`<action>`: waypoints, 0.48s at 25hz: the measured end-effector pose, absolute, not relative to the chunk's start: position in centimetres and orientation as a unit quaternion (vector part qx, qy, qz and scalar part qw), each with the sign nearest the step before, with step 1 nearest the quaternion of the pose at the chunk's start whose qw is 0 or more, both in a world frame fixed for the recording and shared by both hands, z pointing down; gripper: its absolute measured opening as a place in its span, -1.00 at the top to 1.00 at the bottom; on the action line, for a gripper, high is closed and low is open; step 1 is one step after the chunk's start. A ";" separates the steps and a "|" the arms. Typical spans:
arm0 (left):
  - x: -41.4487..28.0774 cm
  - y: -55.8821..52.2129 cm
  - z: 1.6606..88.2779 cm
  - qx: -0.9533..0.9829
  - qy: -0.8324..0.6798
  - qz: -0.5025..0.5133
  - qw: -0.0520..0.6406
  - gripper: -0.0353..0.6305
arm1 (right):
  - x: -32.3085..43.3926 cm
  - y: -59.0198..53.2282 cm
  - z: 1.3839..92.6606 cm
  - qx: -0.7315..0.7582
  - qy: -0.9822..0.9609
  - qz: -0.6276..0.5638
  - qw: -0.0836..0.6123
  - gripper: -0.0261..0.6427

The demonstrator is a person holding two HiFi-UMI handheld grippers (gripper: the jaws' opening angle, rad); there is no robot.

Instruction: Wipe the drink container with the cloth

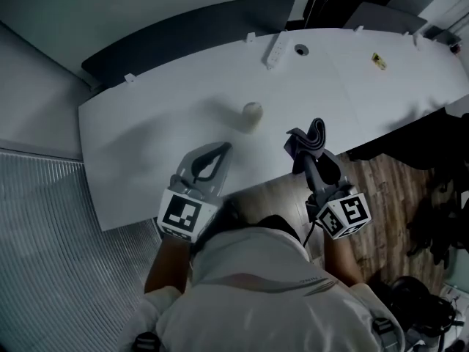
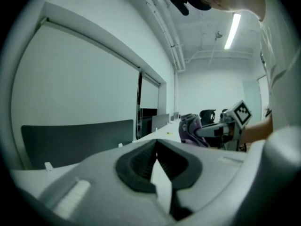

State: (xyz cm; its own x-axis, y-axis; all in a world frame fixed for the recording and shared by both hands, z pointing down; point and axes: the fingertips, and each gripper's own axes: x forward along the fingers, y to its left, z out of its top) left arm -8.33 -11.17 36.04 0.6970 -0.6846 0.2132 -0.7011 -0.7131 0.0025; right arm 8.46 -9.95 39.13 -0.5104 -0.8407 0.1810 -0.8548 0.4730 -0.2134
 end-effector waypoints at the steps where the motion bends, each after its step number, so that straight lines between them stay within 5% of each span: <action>1: -8.4 -12.2 36.6 0.924 -0.366 0.105 0.039 0.88 | 8.1 -10.7 39.3 0.499 -0.855 0.137 0.026 0.67; 12: -4.9 -19.7 42.5 0.924 -0.322 0.200 0.056 0.67 | 7.5 -14.8 41.6 0.476 -0.868 0.139 0.019 0.67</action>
